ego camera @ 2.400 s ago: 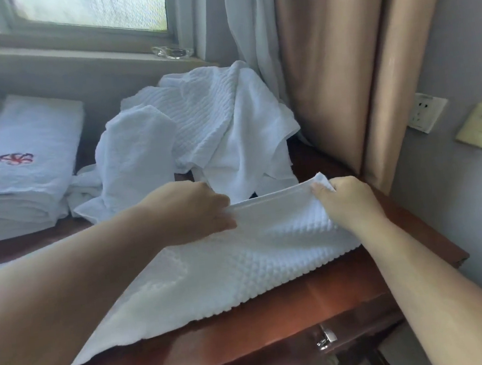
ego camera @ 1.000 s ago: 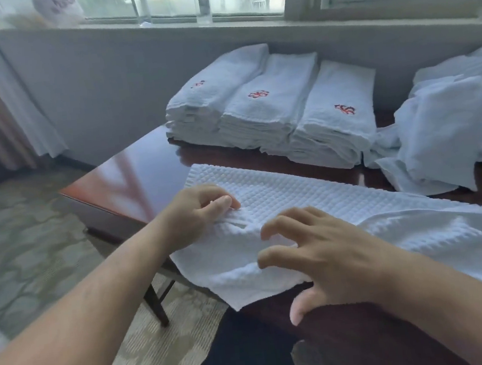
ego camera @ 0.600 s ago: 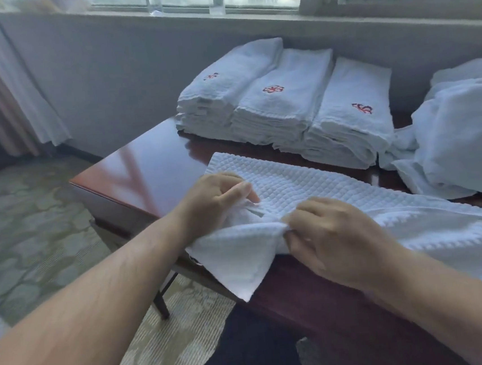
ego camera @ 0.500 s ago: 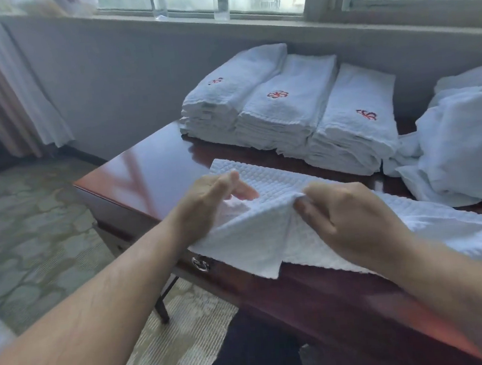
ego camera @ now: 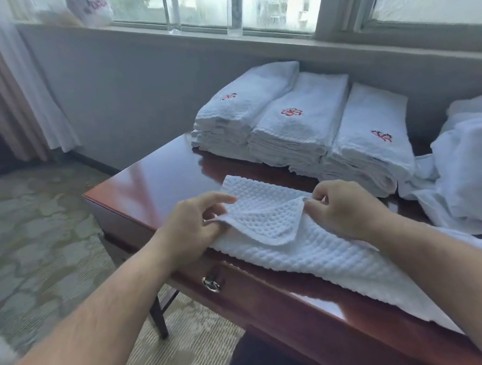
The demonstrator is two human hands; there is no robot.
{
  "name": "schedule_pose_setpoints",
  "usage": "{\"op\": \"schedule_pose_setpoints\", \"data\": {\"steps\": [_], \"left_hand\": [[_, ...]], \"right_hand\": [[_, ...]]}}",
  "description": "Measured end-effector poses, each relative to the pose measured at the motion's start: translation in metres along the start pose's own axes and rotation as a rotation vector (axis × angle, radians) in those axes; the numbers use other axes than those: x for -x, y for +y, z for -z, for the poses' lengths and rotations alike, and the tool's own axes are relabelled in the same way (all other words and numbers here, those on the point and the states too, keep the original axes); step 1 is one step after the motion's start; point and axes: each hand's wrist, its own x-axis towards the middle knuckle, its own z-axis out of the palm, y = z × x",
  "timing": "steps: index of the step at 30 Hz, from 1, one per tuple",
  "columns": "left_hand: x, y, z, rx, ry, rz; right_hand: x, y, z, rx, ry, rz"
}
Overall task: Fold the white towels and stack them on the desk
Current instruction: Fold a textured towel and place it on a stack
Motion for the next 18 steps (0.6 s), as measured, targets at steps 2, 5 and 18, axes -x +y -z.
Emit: {"op": "schedule_pose_setpoints", "data": {"steps": [2,5,18], "left_hand": [[-0.01,0.002,0.001,-0.049,0.122,0.055],[-0.026,0.008,0.005,-0.122,0.213,0.239],[-0.048,0.015,-0.013,-0.47,0.155,0.417]], "right_hand": [[-0.001,-0.004,0.0,0.014,0.109,0.113],[-0.009,-0.009,0.004,0.013,0.311,0.211],[-0.024,0.007,-0.017,0.144,0.168,0.0]]}}
